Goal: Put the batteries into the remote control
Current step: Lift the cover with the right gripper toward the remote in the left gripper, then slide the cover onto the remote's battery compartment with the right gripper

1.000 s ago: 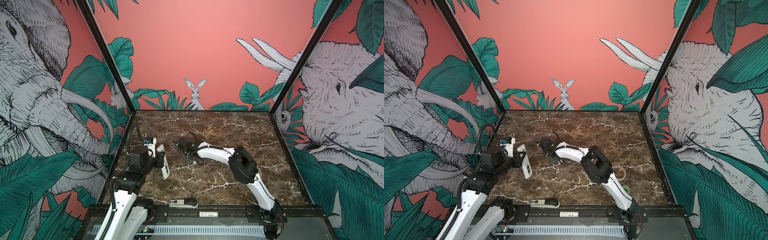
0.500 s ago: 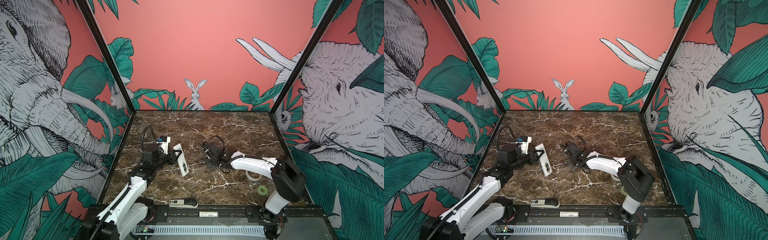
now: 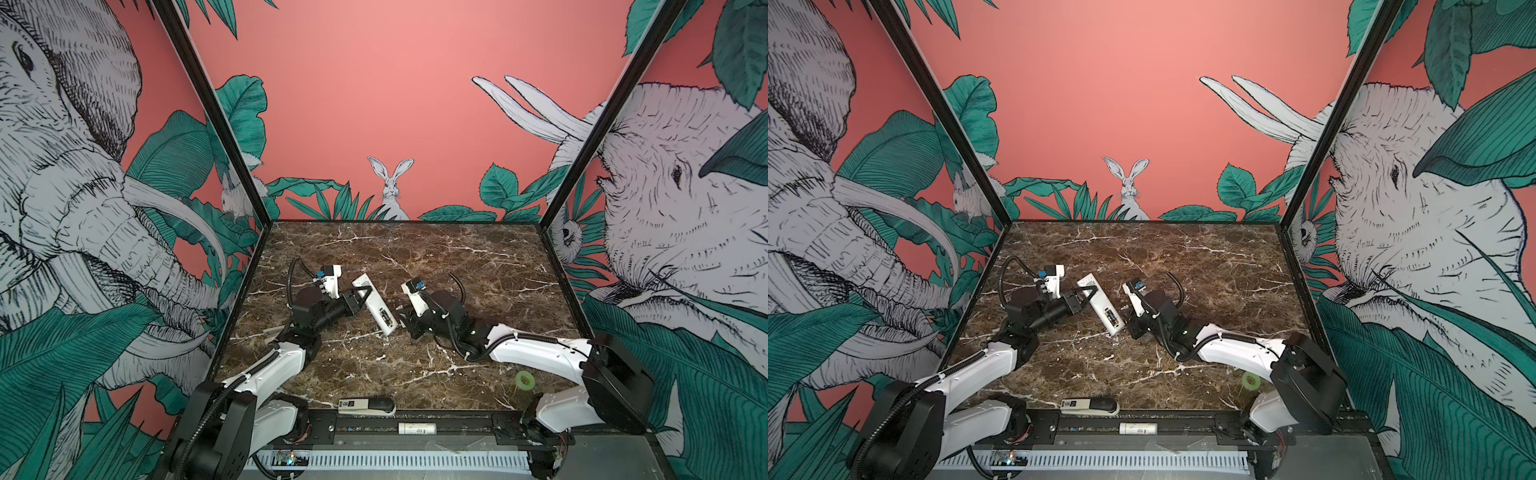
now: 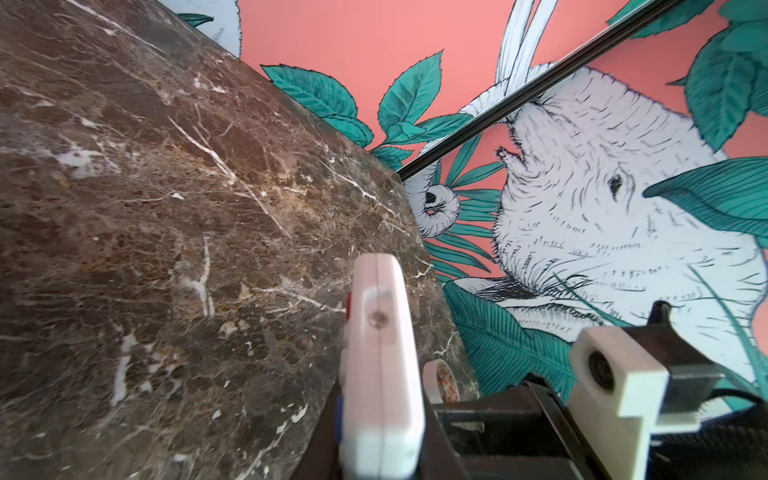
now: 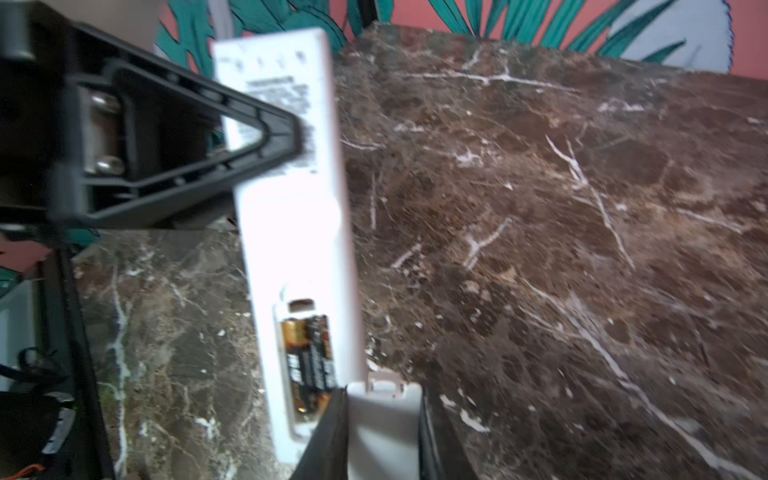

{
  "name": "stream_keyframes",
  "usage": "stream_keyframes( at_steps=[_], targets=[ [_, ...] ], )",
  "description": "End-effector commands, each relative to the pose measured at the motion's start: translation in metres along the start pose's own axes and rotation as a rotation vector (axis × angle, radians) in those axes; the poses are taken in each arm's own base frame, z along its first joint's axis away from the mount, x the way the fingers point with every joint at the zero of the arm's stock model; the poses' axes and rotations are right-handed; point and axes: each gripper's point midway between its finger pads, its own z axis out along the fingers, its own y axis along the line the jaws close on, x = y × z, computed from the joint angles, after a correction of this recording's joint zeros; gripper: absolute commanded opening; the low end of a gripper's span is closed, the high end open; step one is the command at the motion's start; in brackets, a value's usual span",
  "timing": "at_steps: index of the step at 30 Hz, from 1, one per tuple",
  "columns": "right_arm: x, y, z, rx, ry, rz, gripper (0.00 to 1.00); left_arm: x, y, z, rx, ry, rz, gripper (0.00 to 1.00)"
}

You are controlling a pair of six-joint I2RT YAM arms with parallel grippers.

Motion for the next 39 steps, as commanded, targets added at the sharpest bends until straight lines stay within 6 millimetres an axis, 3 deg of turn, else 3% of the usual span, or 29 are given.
stream_keyframes(
  at_steps=[1,6,12,21,30,39],
  targets=[
    [-0.040,0.023,-0.003,-0.063,-0.158,-0.035,0.22,-0.016,-0.039,-0.005,0.153,-0.034,-0.013,0.00],
    [-0.052,0.023,-0.006,-0.026,-0.201,-0.064,0.21,-0.021,-0.042,-0.012,0.165,-0.037,-0.038,0.00],
    [-0.053,0.019,-0.006,-0.002,-0.198,-0.087,0.21,-0.026,-0.039,-0.023,0.160,-0.063,-0.058,0.00],
    [-0.056,0.041,-0.002,-0.081,-0.206,-0.129,0.22,-0.029,-0.039,-0.022,0.165,-0.066,-0.066,0.00],
    [-0.048,0.050,0.008,-0.084,-0.169,-0.164,0.21,-0.028,-0.034,-0.023,0.147,-0.070,-0.072,0.00],
    [-0.022,0.041,0.014,-0.013,-0.063,-0.266,0.21,-0.034,-0.039,-0.028,0.151,-0.073,-0.061,0.00]
  ],
)
